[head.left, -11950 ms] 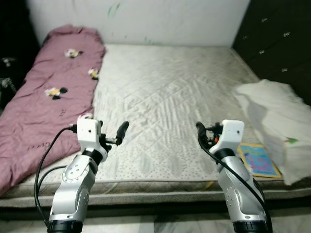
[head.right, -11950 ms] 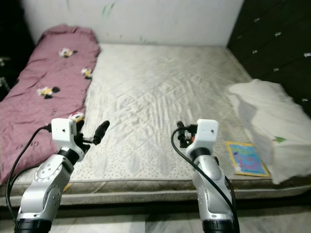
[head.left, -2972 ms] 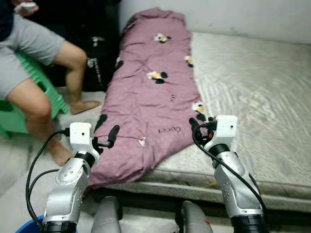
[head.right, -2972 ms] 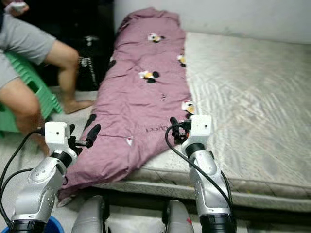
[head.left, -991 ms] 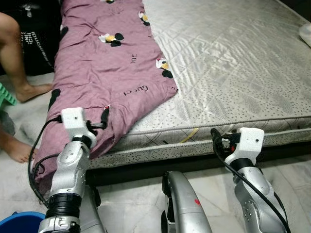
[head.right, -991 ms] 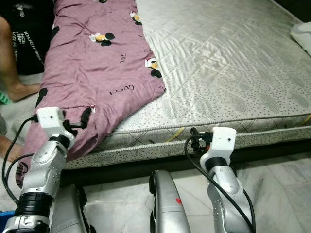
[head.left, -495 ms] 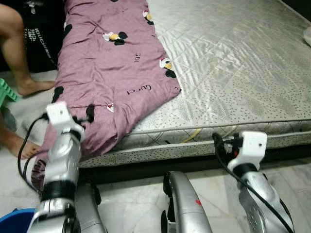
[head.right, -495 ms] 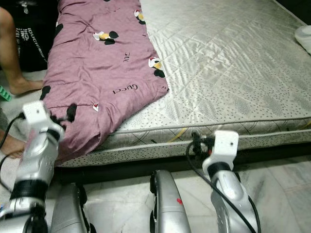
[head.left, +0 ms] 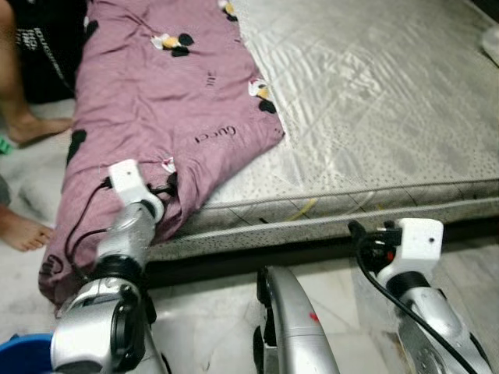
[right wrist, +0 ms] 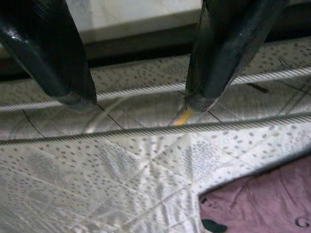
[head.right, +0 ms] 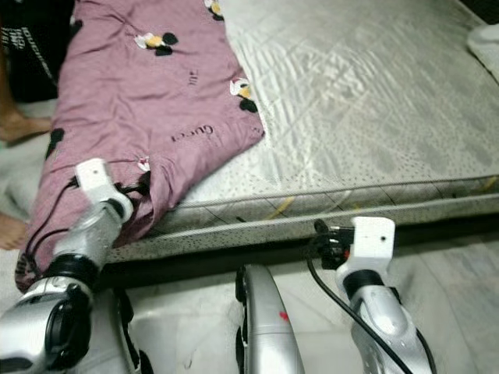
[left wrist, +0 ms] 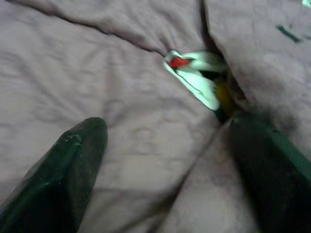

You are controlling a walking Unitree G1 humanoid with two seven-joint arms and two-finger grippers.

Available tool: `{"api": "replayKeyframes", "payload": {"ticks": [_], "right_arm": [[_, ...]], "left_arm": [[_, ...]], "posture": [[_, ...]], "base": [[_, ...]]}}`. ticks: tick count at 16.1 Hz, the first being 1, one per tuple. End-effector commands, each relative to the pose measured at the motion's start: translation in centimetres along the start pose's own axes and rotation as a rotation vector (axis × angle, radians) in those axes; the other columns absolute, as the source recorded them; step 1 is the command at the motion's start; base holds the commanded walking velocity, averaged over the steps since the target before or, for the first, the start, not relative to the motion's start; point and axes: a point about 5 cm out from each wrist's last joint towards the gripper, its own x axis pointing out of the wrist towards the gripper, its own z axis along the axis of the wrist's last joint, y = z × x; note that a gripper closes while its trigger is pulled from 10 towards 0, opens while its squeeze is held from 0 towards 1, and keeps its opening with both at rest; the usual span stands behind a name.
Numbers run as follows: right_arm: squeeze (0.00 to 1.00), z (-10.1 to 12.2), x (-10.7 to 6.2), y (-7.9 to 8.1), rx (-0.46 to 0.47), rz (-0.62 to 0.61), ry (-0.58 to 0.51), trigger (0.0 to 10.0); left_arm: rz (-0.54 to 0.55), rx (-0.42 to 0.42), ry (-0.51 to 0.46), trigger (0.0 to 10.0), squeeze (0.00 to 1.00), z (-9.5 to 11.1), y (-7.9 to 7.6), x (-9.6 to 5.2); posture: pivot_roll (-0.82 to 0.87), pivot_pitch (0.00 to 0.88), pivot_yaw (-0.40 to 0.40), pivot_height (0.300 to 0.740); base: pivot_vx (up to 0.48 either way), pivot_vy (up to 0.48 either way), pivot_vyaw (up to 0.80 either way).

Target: Clean up the room

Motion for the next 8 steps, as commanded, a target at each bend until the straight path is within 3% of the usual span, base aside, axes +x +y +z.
{"api": "replayKeyframes", "payload": {"ticks": [1,2,3,5,7,8], "right_arm": [[0.0,0.1,-0.6,-0.6,-0.01,-0.021,0.01,10.0],[0.0,0.1,-0.8,-0.7,-0.013,-0.022,0.017,10.0],[0.0,0.2,-0.7,-0.7,-0.013,-0.021,0.018,10.0],[0.0,0.3,-0.6,-0.6,-0.012,-0.019,0.021,10.0],[0.0,0.3,-0.5,-0.5,-0.01,-0.016,0.023,10.0],[0.0,0.3,-0.5,-0.4,-0.009,-0.015,0.023,10.0]], "left_arm": [[-0.018,0.012,0.049,10.0,0.0,-0.7,-0.8,0.2],[-0.036,0.049,0.163,10.0,0.0,-2.1,-1.8,0.3],[-0.053,0.115,0.21,10.0,0.0,-3.1,-2.6,0.3],[-0.14,0.173,0.238,10.0,0.0,-4.0,-4.9,0.3],[-0.315,0.351,0.261,10.0,0.0,-5.4,-8.4,-0.1],[-0.362,0.41,0.282,10.0,0.0,-6.1,-9.2,-0.4]], "posture": [[-0.25,0.206,-0.117,0.534],[-0.26,0.206,-0.118,0.534],[-0.26,0.206,-0.118,0.534],[-0.27,0.205,-0.117,0.534],[-0.26,0.2,-0.114,0.534],[-0.26,0.198,-0.112,0.534]], "base": [[0.0,0.0,0.0],[0.0,0.0,0.0],[0.0,0.0,0.0],[0.0,0.0,0.0],[0.0,0.0,0.0],[0.0,0.0,0.0]]}}
